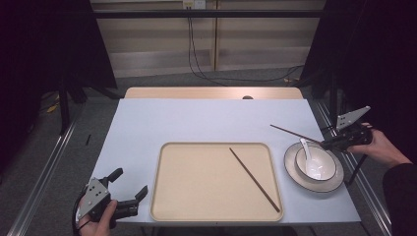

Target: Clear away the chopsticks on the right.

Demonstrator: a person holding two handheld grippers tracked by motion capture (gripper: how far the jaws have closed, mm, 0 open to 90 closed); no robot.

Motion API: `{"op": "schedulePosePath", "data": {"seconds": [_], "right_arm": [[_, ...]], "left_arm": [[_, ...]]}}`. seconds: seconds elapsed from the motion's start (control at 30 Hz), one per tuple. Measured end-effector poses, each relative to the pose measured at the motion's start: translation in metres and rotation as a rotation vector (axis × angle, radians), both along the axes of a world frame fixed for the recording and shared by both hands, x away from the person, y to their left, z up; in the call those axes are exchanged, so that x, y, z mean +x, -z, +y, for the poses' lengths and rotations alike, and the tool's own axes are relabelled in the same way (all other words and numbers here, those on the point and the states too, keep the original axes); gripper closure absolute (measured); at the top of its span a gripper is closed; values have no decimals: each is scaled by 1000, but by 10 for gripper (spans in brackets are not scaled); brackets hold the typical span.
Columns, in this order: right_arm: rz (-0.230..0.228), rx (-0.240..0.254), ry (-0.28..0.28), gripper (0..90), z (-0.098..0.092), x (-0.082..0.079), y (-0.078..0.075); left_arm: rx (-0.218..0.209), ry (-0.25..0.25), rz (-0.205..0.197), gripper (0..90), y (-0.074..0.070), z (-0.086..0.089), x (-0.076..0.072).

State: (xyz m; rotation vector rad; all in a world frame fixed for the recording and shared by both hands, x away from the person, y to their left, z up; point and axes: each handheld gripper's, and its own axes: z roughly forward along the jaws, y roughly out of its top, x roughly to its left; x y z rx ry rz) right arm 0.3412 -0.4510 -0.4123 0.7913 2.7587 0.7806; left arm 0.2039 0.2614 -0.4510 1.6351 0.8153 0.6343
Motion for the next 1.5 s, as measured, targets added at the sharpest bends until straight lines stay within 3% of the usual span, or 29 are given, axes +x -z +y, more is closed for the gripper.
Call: {"op": "schedulePosePath", "data": {"seconds": [0.17, 0.23, 0.4, 0.47, 0.8, 0.87, 1.1, 1.23, 1.3, 1.37, 1.5], "right_arm": [[6, 19, 34, 853, -2, -1, -10], [-12, 30, 48, 853, -3, -2, -16], [-11, 64, 139, 853, -6, -3, -27], [13, 89, 184, 853, -6, -6, -33], [1, 260, 267, 853, 6, -26, -47], [19, 300, 293, 853, 10, -31, -48], [48, 348, 407, 854, 30, -50, -40], [49, 398, 446, 854, 39, -61, -35], [32, 394, 463, 854, 45, -67, -33], [48, 429, 475, 854, 54, -76, -30], [60, 442, 489, 854, 69, -89, -25]], "left_arm": [[0, 0, 0, 13, 0, 0, 0], [1, -5, 0, 13, 0, 0, -1], [1, -6, 1, 13, 0, 0, 0], [1, -6, 1, 13, 0, 0, 0], [2, -8, -2, 13, 0, 0, -1], [-1, -9, -4, 13, -1, 0, -1], [-6, -2, -7, 14, -1, 0, -1], [-16, -4, -10, 14, -1, 0, -1], [-3, 4, -3, 14, -1, 0, -1], [-4, 6, -5, 14, -1, 0, -1], [-11, 3, -10, 13, -1, 0, -2]]}}
